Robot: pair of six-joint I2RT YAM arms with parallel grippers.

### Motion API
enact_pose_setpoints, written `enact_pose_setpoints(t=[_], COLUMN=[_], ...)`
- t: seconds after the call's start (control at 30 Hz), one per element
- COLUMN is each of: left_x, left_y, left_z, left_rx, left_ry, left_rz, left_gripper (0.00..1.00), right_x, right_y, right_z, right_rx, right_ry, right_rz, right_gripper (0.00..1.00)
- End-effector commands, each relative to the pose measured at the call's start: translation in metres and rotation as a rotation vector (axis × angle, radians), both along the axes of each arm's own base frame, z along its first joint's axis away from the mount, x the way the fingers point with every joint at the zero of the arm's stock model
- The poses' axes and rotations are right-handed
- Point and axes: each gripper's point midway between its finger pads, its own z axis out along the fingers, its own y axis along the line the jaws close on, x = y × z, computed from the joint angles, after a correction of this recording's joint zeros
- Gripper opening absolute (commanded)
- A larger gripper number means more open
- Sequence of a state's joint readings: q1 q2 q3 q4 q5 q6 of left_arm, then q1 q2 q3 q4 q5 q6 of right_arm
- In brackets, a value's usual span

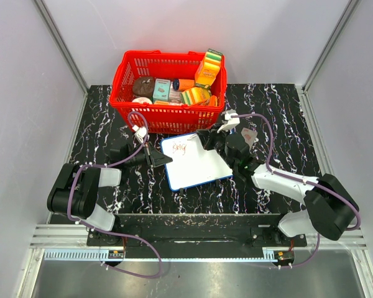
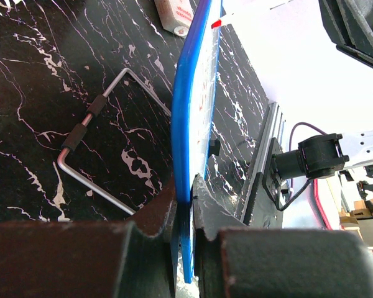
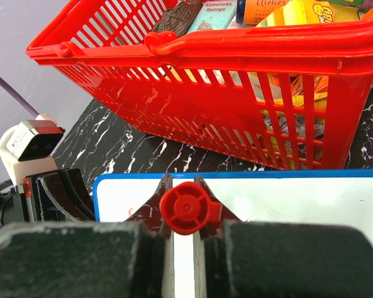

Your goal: Write a sentence on the whiteboard

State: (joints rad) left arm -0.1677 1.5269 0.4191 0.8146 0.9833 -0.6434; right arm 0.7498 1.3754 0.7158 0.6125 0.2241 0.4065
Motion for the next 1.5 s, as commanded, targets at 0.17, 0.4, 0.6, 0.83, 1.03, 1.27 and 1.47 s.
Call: enact_pose_setpoints(t=[0.17,0.4,0.6,0.83,1.03,1.27,1.47], left_x=[0.011,0.011,0.011,0.011,0.011,0.011,0.012], left_y=[0.002,0.001,0.002,0.002,0.002,0.002,0.002], left_z=[-0.003,-0.004,-0.004,-0.004,-0.005,-0.004,-0.004], left_rx=[0.059,0.060,0.060,0.060,0.060,0.061,0.061], left_ry=[-0.094,-0.093,-0.091,-0.094,-0.090,-0.091,-0.091], left_rz=[0.025,0.024,0.026,0.026,0.024,0.026,0.027], left_gripper=[0.00,0.00,0.00,0.00,0.00,0.00,0.00], right_x=[0.011,0.005,-0.001,-0.006,-0.011,-0.016,-0.020], right_y=[0.001,0.000,-0.001,-0.005,-0.006,-0.007,-0.009], right_z=[0.016,0.005,-0.003,-0.010,-0.017,-0.024,-0.026], right_rx=[0.043,0.035,0.025,0.021,0.024,0.024,0.034], right_ry=[-0.047,-0.021,-0.004,0.011,0.031,0.050,0.060], right_rz=[-0.030,-0.017,0.001,0.006,0.017,0.026,0.033], right_gripper=[0.00,0.00,0.00,0.00,0.00,0.00,0.00])
